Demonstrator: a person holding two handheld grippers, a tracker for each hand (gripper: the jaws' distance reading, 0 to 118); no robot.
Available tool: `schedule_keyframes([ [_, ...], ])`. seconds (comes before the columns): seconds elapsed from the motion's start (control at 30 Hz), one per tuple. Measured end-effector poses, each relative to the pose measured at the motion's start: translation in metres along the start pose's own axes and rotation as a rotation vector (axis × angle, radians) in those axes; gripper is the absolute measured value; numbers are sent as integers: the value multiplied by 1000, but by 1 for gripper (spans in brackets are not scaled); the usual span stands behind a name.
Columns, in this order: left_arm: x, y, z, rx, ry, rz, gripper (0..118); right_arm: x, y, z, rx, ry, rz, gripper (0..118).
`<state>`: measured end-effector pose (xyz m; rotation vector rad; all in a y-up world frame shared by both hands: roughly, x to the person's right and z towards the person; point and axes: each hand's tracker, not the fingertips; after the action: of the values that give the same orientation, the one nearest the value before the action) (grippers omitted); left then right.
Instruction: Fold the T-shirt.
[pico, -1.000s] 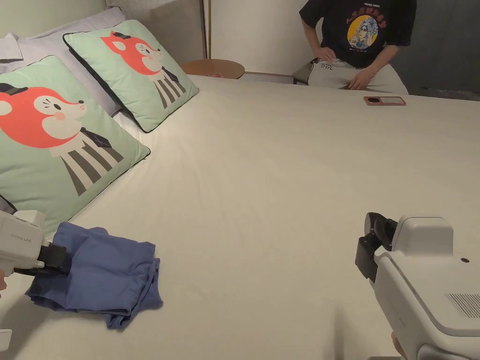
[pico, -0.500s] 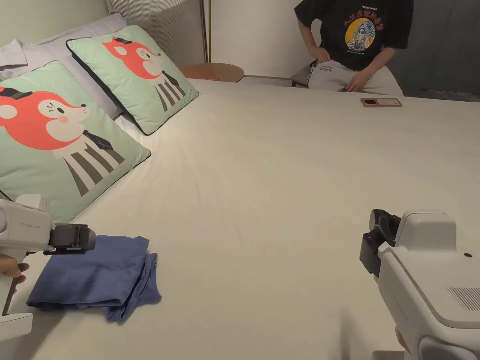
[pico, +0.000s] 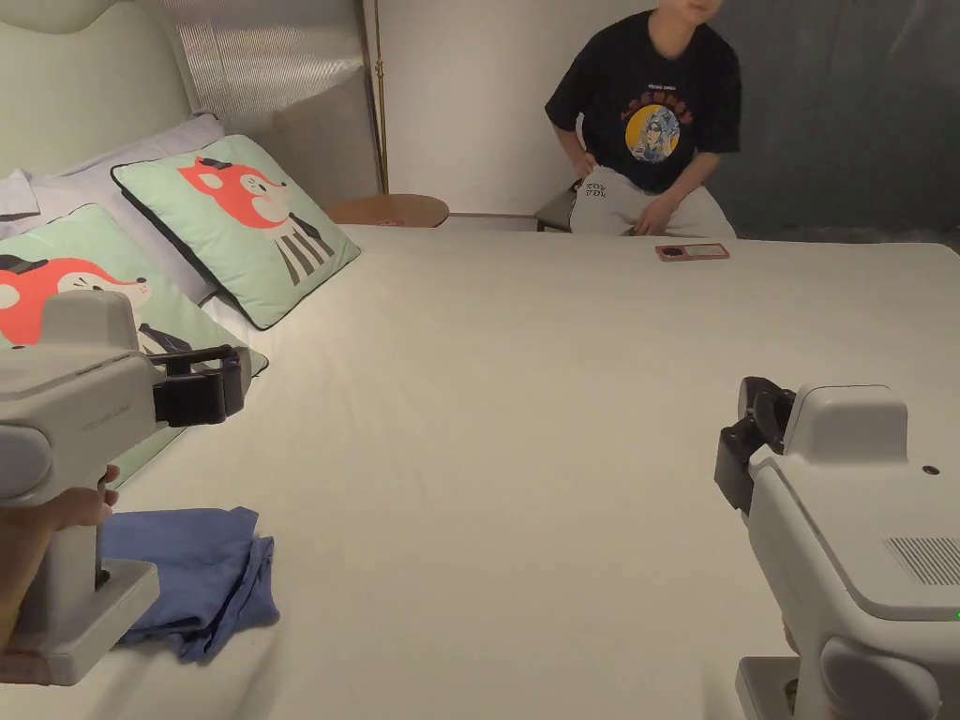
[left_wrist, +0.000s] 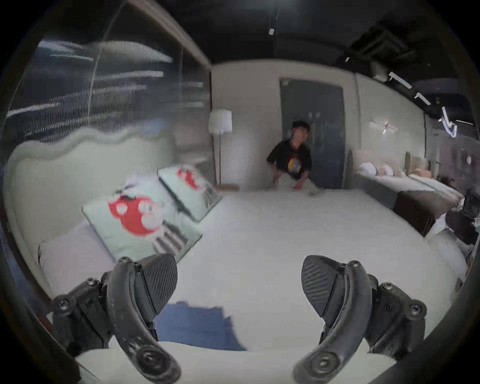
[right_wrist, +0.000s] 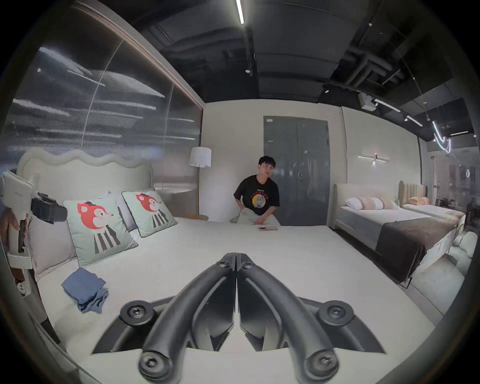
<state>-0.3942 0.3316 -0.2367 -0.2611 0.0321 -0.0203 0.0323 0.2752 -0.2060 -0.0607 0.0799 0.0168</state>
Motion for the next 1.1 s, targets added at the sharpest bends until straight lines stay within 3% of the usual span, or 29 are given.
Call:
schedule_keyframes([
  [0.17, 60, -3, 29, 209, -25, 44, 98, 19, 14, 21, 52, -46, 22, 1],
  [0.47, 146, -40, 42, 359, -10, 31, 97, 40, 18, 49, 84, -108, 51, 1],
  [0.5, 152, -43, 41, 360, -13, 31, 92, 41, 18, 51, 84, -113, 53, 1],
  [0.57, 164, -48, 42, 374, -35, 34, 57, 45, 18, 55, 87, -121, 55, 1],
  [0.63, 173, -52, 40, 384, -54, 16, 1, 51, 18, 56, 89, -135, 58, 1],
  [1.1, 200, -48, 41, 337, -97, 9, 0, 60, 18, 61, 94, -165, 53, 1],
])
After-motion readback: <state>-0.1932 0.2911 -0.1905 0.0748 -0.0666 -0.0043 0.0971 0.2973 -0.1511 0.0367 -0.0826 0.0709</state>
